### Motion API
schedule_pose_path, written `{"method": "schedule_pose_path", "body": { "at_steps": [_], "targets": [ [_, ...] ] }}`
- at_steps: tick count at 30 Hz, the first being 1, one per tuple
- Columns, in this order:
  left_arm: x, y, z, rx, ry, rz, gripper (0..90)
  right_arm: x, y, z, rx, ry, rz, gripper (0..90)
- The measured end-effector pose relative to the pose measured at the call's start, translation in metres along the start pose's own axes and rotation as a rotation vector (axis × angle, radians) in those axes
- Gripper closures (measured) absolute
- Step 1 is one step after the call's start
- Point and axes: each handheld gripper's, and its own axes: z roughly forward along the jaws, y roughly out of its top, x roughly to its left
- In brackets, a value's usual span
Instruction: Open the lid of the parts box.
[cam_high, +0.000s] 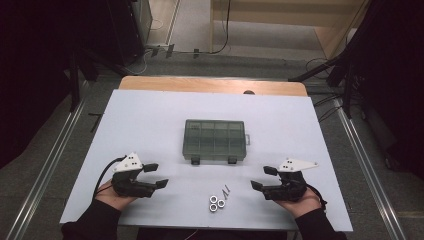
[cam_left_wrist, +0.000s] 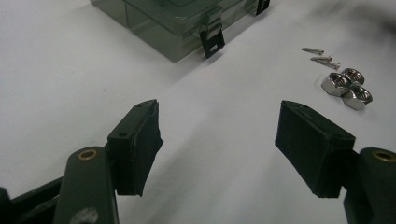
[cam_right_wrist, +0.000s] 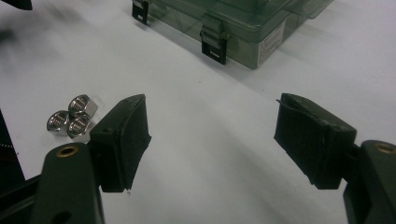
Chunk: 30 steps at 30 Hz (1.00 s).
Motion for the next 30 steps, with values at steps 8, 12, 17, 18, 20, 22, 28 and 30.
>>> {"method": "schedule_pose_path", "body": {
  "at_steps": [8,12,17,18,20,22,28,30],
  "targets": [
    [0.0001,-0.0006,-0.0002,0.001,0.004,0.004,30.4,-0.0029,0.0,0.001,0.005,0.029,0.009,30.1],
    [0.0005,-0.0007,0.0003,-0.002,0.005,0.001,30.4,-0.0045,0.0005,0.0002,0.002,0.026,0.014,31.6],
    [0.0002,-0.0008,0.001,0.0,0.008,0.003,30.5,-0.008,0.0013,0.0009,0.006,0.055,0.038,31.7],
    [0.0002,-0.0008,0.001,0.0,0.008,0.003,30.4,-0.008,0.0013,0.0008,0.008,0.052,0.035,31.6],
    [0.0004,-0.0005,0.0006,0.0,0.005,0.001,30.4,-0.0078,0.0013,0.0008,0.008,0.049,0.033,31.5],
    [0.0004,-0.0005,0.0006,0.001,0.002,0.0,30.4,-0.0075,0.0013,0.0008,0.009,0.052,0.029,31.5],
    [0.0008,-0.0007,0.0006,-0.005,-0.001,-0.002,30.5,-0.0069,0.0025,0.0013,0.026,0.056,0.044,32.6],
    [0.0011,-0.0008,0.0006,-0.004,0.0,-0.003,30.4,-0.0071,0.0027,0.0012,0.027,0.057,0.044,32.9]
  ]
}}
